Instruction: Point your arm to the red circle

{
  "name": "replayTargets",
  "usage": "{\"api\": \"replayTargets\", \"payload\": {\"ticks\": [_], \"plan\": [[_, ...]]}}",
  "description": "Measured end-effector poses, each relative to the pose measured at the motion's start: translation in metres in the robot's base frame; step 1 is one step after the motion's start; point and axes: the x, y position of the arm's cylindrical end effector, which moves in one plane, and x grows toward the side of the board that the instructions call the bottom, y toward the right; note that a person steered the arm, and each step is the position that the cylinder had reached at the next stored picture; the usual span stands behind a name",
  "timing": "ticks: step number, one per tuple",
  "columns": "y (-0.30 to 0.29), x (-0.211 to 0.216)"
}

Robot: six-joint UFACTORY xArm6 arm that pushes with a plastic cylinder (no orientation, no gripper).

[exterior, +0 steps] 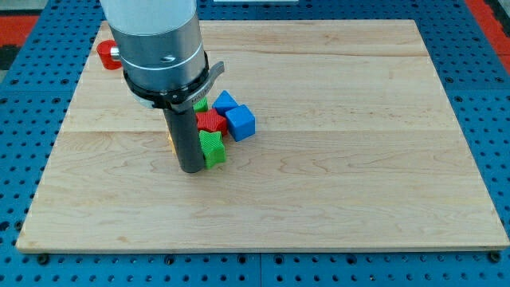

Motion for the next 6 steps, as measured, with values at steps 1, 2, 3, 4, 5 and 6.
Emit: {"api": "replayTargets", "payload": {"ticks": [1, 2, 3, 4, 5, 6], "plan": [[-0.006, 0.008], [-0.046, 0.038], [-0.183, 0.019], [-0.215, -0.049], [-0.209, -0.143], [-0.207, -0.194]]}}
